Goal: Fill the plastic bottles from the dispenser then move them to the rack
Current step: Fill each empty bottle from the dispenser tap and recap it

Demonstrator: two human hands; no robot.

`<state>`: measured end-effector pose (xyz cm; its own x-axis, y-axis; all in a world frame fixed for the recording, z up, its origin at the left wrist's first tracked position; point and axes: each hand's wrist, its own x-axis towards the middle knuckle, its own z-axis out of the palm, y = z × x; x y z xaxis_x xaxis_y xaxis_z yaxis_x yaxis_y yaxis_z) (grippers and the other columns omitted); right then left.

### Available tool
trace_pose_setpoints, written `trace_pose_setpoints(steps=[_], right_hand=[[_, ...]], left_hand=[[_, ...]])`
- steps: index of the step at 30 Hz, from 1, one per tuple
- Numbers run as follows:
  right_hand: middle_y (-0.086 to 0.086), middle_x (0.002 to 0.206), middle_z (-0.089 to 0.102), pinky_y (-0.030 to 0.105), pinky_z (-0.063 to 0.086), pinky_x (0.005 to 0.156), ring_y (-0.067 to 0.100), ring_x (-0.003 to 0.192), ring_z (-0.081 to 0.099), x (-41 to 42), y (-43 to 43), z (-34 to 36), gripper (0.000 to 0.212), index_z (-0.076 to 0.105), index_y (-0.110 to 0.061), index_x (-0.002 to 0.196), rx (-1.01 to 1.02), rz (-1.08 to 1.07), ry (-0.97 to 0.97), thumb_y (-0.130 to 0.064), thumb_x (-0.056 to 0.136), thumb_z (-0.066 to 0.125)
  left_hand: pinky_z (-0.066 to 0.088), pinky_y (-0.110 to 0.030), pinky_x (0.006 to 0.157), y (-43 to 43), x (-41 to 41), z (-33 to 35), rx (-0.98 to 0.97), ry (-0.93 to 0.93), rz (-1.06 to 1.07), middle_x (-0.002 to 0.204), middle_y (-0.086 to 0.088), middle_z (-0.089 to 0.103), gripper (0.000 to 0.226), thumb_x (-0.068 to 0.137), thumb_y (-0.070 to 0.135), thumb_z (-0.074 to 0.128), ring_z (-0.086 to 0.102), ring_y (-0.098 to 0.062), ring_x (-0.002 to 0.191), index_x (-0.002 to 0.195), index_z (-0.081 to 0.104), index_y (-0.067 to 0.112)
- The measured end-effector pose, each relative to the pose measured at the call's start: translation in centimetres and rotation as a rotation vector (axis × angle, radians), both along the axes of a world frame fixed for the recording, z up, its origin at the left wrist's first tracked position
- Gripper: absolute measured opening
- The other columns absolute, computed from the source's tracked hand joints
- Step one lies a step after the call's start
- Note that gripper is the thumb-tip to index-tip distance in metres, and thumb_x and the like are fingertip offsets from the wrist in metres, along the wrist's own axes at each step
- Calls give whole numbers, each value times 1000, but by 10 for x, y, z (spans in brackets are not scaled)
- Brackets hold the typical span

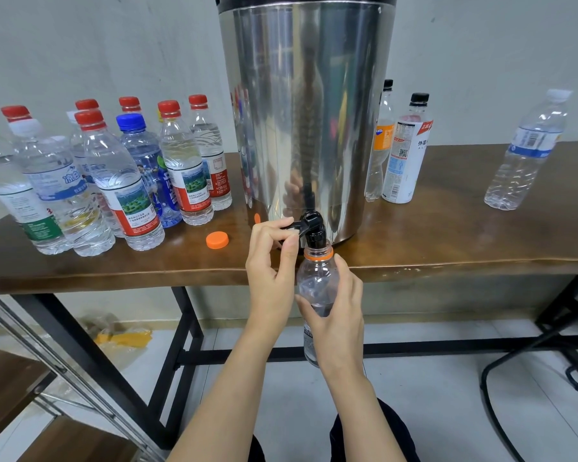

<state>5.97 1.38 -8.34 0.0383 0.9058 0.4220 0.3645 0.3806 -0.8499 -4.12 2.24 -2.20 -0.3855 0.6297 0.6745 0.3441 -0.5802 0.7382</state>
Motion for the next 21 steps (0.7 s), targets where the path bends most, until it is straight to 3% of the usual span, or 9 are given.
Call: trace_pose_setpoints(steps=[6, 11, 16, 21], right_hand=[[-14, 135, 37, 9, 40, 76, -9, 110, 40, 0, 0, 1, 85, 29, -33, 149, 5, -8, -7, -25, 81, 80], [-19, 132, 34, -2, 38, 72, -11, 113, 37, -1, 0, 0, 86, 28, -33, 149, 2, -4, -3, -24, 81, 80], [-13, 137, 37, 15, 42, 80, -7, 113, 42, -1, -2, 1, 85, 29, -33, 149, 3, 1, 16, -25, 82, 79], [-13, 137, 38, 19, 44, 82, -3, 116, 44, -1, -3, 2, 84, 30, -33, 149, 5, -4, 16, -24, 82, 80]], left_hand=[[41, -21, 98, -1, 1, 1, -6, 6, 3, 110, -4, 61, 11, 98, 5, 54, 57, -13, 111, 93, 62, 9], [41, -20, 98, -2, 1, 2, -1, 4, -2, 110, -1, 61, 13, 98, 4, 54, 57, -12, 111, 92, 62, 13], [40, -19, 97, -2, 0, 2, 18, 9, 4, 109, -1, 61, 15, 97, 4, 54, 57, -10, 109, 91, 61, 15], [39, -17, 97, -3, 1, 4, 23, 12, 2, 108, -1, 60, 19, 97, 1, 55, 57, -7, 108, 90, 60, 18]])
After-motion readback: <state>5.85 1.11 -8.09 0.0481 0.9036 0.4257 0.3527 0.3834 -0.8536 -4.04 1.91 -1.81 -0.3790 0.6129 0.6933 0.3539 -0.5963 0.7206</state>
